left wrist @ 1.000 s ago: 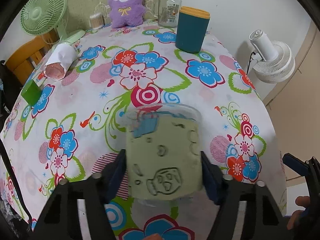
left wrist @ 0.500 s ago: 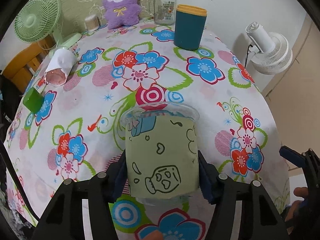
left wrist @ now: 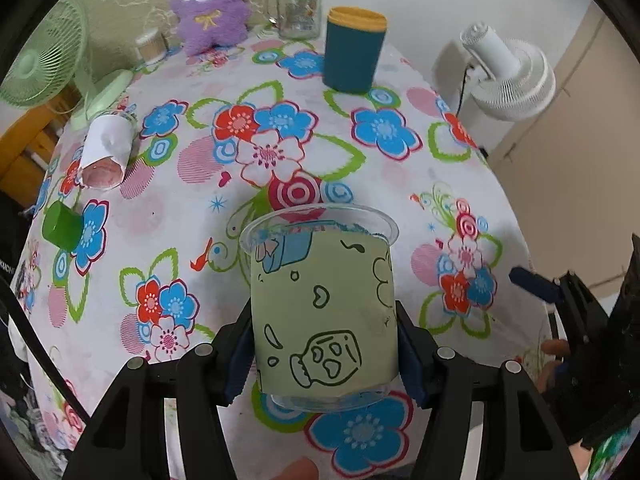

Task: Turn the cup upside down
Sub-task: 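Lift and rotate the cup with the left gripper so its rim faces down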

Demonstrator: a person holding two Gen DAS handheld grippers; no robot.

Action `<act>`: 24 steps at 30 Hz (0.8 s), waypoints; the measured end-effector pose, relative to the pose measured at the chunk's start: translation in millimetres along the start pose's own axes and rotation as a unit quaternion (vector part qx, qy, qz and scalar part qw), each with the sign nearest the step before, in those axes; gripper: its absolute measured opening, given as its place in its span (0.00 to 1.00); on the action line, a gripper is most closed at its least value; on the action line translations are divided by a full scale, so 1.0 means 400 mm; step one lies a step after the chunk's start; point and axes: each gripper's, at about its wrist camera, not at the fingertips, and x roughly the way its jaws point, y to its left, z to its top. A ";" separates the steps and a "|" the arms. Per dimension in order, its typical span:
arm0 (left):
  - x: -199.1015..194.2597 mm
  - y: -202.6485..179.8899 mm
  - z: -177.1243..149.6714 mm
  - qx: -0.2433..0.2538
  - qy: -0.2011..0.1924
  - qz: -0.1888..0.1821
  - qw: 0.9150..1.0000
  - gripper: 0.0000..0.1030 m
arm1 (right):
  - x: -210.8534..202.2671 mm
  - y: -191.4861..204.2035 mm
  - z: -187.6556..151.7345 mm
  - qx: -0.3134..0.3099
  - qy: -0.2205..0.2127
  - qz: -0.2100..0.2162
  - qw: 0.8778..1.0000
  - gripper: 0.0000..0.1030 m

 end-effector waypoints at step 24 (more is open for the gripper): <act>0.101 -0.030 0.007 0.169 0.304 0.046 0.937 0.63 | 0.014 0.059 -0.014 -0.022 -0.009 0.025 0.999 0.96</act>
